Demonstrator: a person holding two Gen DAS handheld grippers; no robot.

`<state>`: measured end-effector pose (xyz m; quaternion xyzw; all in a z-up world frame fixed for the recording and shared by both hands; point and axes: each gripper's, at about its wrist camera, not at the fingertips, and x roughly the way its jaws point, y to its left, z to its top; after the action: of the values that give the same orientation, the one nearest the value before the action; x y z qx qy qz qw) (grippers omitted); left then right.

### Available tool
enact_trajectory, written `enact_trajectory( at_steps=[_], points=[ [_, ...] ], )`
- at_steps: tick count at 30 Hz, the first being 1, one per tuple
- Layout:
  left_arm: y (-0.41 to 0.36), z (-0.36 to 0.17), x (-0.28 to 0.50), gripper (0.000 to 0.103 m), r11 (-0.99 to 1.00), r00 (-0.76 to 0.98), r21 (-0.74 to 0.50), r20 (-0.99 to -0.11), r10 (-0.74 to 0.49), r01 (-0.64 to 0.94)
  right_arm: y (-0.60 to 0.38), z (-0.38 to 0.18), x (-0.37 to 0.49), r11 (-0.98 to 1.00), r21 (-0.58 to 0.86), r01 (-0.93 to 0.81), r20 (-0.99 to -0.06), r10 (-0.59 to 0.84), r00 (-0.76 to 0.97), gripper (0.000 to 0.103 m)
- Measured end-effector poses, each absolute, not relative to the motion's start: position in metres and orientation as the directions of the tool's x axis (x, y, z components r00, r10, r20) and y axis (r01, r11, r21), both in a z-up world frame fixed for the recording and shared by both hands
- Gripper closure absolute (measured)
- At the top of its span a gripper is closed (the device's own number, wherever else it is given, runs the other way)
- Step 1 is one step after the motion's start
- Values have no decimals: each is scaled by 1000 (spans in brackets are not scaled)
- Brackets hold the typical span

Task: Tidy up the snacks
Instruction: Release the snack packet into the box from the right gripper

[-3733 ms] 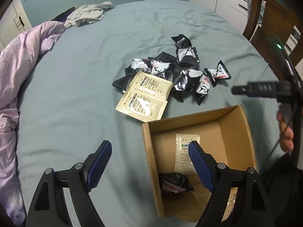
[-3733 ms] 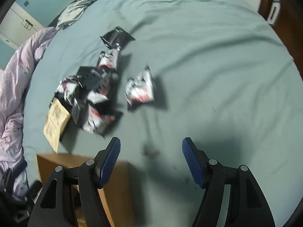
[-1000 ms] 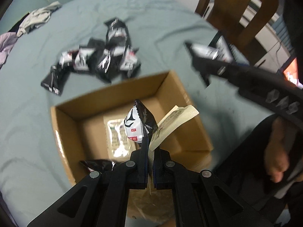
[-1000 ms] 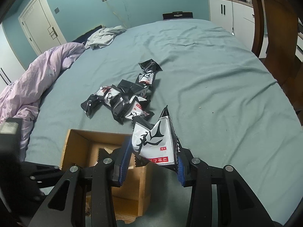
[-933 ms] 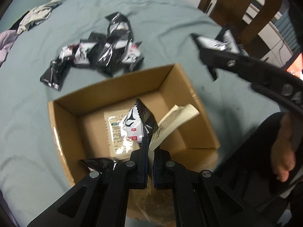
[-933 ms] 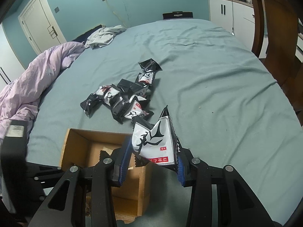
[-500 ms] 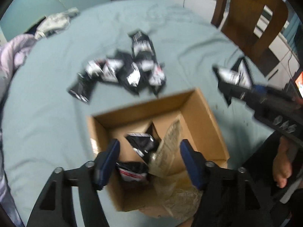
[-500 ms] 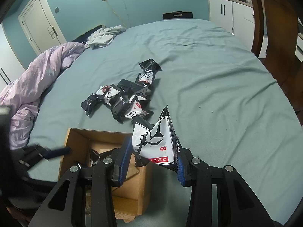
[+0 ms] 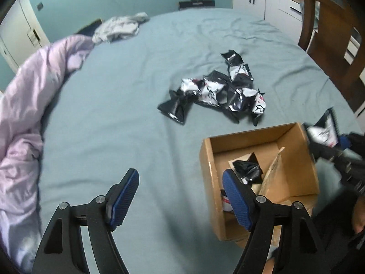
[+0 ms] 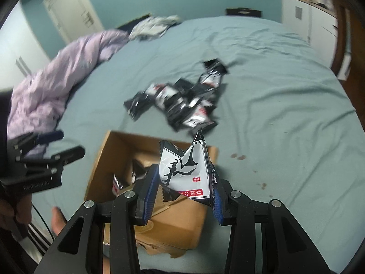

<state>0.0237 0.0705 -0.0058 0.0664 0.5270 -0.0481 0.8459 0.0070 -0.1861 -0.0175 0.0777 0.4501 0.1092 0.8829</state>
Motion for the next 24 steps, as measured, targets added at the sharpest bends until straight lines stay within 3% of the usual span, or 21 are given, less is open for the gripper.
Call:
enact_trajectory(
  at_steps=[10, 17, 19, 21, 24],
  points=[
    [59, -9, 30, 27, 985, 440, 45, -897, -35, 169, -140, -61, 40, 959, 141, -245, -914, 221, 340, 63],
    [62, -9, 29, 26, 988, 453, 70, -892, 0, 137, -147, -52, 38, 953, 217, -212, -870, 287, 400, 63],
    [63, -9, 28, 26, 989, 452, 66, -892, 0, 130, -156, -36, 31, 949, 241, -201, -830, 309, 465, 56],
    [62, -9, 27, 26, 989, 451, 71, -892, 5, 129, -168, -22, 24, 954, 241, -176, -799, 298, 523, 40],
    [61, -8, 25, 26, 989, 454, 79, -891, 13, 126, -190, -8, 11, 959, 262, -107, -749, 272, 604, 24]
  ],
)
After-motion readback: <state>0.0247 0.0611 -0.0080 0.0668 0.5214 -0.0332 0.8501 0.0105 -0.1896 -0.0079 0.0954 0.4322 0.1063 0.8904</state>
